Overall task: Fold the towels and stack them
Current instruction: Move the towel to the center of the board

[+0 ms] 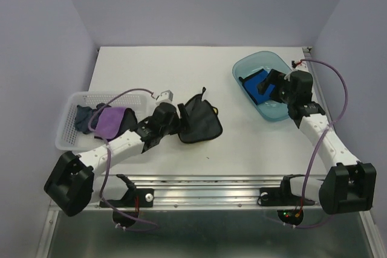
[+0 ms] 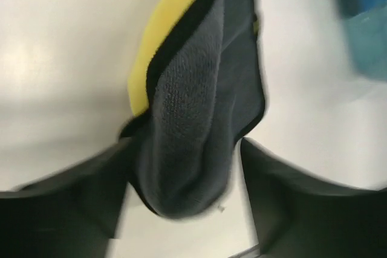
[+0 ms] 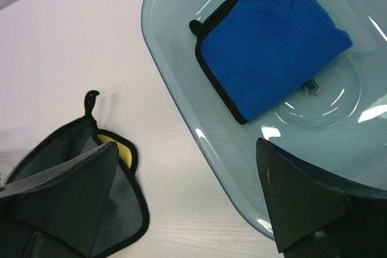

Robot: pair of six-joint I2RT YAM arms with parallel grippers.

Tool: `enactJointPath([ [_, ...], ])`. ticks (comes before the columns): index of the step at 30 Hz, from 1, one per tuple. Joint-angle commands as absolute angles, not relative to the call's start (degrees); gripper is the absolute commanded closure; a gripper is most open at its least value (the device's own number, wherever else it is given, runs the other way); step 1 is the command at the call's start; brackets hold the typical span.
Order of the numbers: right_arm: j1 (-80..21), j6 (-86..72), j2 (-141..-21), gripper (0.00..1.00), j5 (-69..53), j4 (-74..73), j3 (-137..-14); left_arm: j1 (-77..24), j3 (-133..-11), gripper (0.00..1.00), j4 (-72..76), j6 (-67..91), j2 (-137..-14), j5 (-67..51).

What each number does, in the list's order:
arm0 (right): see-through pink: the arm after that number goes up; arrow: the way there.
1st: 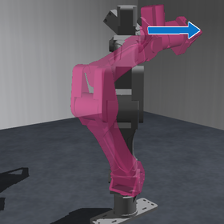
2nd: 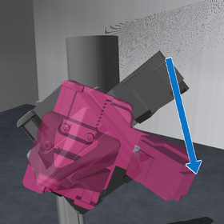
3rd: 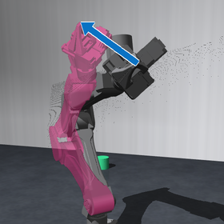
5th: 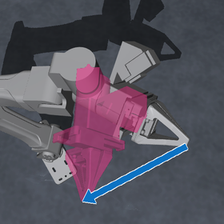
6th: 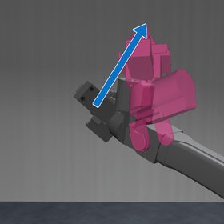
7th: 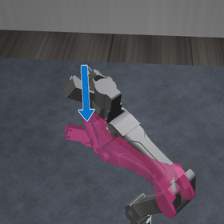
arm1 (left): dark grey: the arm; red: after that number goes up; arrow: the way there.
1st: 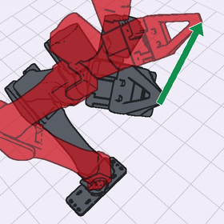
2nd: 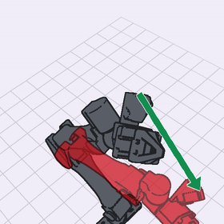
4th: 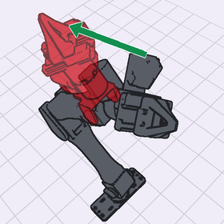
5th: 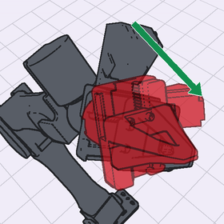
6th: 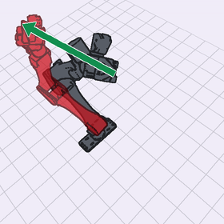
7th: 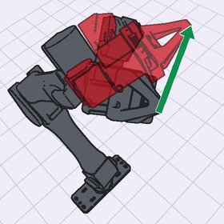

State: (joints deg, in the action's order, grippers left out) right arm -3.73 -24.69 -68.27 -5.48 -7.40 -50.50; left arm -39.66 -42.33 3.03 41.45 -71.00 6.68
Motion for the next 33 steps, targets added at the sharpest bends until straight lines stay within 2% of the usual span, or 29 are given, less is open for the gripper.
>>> enactJointPath([
  [1,-8.0,-22.9,-68.4,0.00,-7.0,-10.6,-50.8,-41.1,-33.1,0.01,0.4,48.1,-61.2,8.4],
  [2,-13.7,-22.0,-69.2,0.00,-0.4,-12.3,-52.3,-41.6,-31.9,0.01,0.3,48.9,-59.8,8.2],
  [4,-18.3,-21.9,-70.6,0.00,6.3,-15.5,-54.0,-41.8,-29.9,0.01,0.2,50.9,-56.7,7.9],
  [8,-21.2,-24.2,-72.2,0.00,2.6,-14.9,-53.9,-42.7,-30.9,0.01,-3.2,51.8,-56.2,9.4],
  [14,-28.2,-22.4,-77.2,0.00,7.2,-20.6,-54.8,-42.7,-33.2,0.01,-13.9,57.5,-61.8,14.6],
  [21,-37.4,-23.8,-86.0,0.00,11.3,-19.3,-55.6,-42.8,-34.0,0.01,-12.2,58.9,-66.2,15.7],
  [27,-40.6,-25.4,-96.4,0.00,18.5,-20.0,-60.7,-42.7,-33.5,0.01,-11.8,59.2,-65.5,16.2],
  [30,-41.0,-26.6,-99.9,0.07,19.7,-20.7,-62.7,-42.8,-32.6,0.01,-11.0,59.3,-63.6,16.1],
  [33,-41.2,-27.9,-101.3,0.28,20.8,-21.6,-62.3,-42.8,-32.3,0.01,-11.1,59.2,-62.5,16.5],
])
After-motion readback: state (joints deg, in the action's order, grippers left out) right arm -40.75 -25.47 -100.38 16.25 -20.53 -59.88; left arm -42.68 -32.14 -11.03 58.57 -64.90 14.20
